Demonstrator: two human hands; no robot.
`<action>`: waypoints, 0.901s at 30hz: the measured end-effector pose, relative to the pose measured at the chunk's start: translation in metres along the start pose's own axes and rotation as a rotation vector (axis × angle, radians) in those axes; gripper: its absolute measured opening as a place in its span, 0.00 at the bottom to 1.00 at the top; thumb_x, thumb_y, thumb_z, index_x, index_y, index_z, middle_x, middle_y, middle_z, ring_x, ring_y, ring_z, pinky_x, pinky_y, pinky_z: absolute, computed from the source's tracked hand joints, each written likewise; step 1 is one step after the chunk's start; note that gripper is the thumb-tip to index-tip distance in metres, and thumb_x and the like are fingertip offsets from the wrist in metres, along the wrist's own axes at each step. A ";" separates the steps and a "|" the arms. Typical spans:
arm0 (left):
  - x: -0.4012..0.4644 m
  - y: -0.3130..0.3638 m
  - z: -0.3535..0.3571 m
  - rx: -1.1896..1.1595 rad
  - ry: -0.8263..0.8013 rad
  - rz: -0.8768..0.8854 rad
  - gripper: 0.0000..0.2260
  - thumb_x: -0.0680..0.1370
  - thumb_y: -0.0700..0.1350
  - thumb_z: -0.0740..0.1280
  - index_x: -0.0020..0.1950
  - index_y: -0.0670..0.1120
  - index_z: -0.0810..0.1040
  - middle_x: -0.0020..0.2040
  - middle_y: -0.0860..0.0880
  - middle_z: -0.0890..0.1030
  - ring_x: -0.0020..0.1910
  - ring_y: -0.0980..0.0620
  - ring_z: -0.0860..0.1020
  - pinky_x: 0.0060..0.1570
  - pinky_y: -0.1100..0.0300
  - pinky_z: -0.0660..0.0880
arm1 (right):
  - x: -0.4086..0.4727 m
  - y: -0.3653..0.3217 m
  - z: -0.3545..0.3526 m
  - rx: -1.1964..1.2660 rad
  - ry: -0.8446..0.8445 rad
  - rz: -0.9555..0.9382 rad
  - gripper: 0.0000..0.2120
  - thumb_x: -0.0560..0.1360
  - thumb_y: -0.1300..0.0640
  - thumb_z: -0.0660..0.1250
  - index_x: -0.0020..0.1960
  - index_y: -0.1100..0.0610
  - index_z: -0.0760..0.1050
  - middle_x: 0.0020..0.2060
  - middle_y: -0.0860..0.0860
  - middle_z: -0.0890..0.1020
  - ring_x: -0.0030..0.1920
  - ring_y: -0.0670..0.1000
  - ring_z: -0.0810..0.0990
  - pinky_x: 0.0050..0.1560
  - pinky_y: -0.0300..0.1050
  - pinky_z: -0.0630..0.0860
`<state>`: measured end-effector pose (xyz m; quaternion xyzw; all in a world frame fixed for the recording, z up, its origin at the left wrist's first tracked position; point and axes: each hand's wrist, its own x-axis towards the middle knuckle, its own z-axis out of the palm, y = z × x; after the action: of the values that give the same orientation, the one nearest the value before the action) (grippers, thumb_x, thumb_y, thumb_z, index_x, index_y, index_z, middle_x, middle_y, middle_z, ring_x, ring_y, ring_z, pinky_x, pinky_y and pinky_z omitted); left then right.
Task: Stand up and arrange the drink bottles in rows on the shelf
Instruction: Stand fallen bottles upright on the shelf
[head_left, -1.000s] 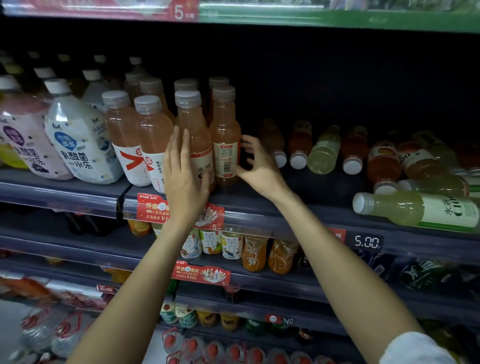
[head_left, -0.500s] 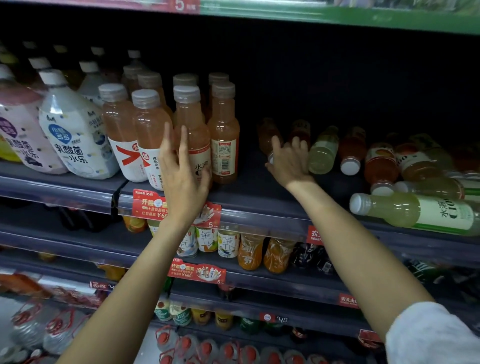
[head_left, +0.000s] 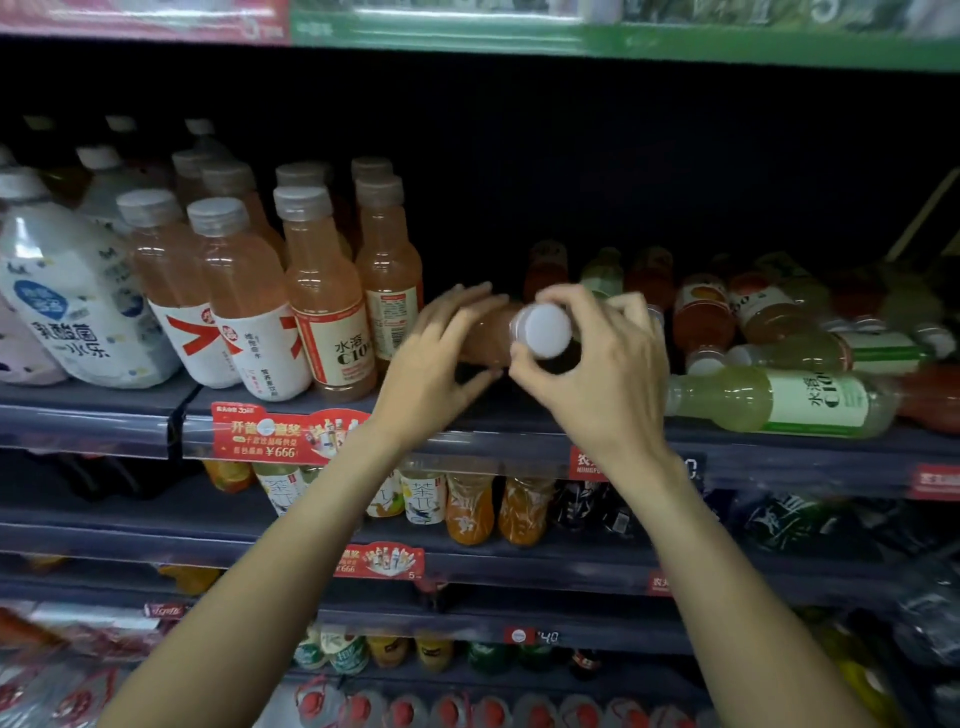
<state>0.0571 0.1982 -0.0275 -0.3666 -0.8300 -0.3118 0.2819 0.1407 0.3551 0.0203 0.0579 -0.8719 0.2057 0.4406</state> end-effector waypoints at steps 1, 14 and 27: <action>0.006 0.004 -0.002 -0.027 0.017 -0.009 0.29 0.73 0.52 0.70 0.71 0.51 0.63 0.70 0.46 0.69 0.69 0.46 0.68 0.64 0.50 0.71 | 0.007 -0.001 -0.004 0.058 0.022 0.022 0.18 0.68 0.47 0.70 0.55 0.52 0.75 0.39 0.43 0.77 0.45 0.49 0.71 0.44 0.40 0.67; 0.028 0.012 -0.004 -0.227 0.057 -0.419 0.34 0.77 0.51 0.68 0.78 0.49 0.54 0.66 0.47 0.76 0.61 0.52 0.76 0.56 0.66 0.70 | -0.003 0.021 0.078 0.453 -0.454 0.394 0.34 0.72 0.53 0.72 0.72 0.54 0.58 0.61 0.54 0.76 0.57 0.55 0.77 0.50 0.46 0.75; 0.002 -0.013 -0.016 0.381 0.250 -0.258 0.30 0.71 0.41 0.66 0.73 0.38 0.65 0.74 0.36 0.61 0.72 0.35 0.60 0.69 0.49 0.62 | 0.045 0.008 0.150 0.327 -0.402 0.507 0.37 0.75 0.57 0.68 0.77 0.54 0.51 0.68 0.59 0.62 0.68 0.60 0.66 0.65 0.54 0.68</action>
<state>0.0500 0.1803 -0.0197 -0.1569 -0.8722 -0.2262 0.4043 -0.0006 0.3045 -0.0260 -0.0512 -0.8834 0.4295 0.1801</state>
